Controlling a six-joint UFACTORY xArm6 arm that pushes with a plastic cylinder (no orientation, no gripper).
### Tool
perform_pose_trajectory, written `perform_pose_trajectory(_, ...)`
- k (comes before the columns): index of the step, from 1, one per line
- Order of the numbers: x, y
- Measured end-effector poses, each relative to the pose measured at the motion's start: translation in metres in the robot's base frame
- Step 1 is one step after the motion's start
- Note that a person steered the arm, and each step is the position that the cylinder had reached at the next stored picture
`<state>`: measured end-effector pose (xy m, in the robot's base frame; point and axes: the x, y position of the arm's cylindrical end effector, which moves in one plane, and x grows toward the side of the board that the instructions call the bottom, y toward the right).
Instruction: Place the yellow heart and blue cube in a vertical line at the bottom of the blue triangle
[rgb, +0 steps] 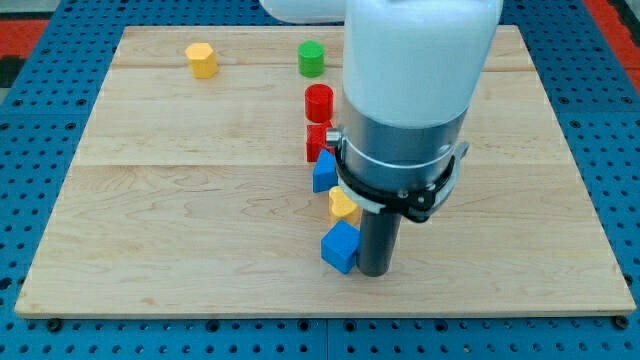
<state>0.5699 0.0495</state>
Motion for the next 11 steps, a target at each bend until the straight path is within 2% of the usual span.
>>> perform_pose_trajectory(2, -0.01, 0.023)
perform_pose_trajectory(4, -0.003, 0.115)
perform_pose_trajectory(5, -0.003, 0.142)
perform_pose_trajectory(9, -0.043, 0.145)
perform_pose_trajectory(10, -0.045, 0.13)
perform_pose_trajectory(11, -0.037, 0.056)
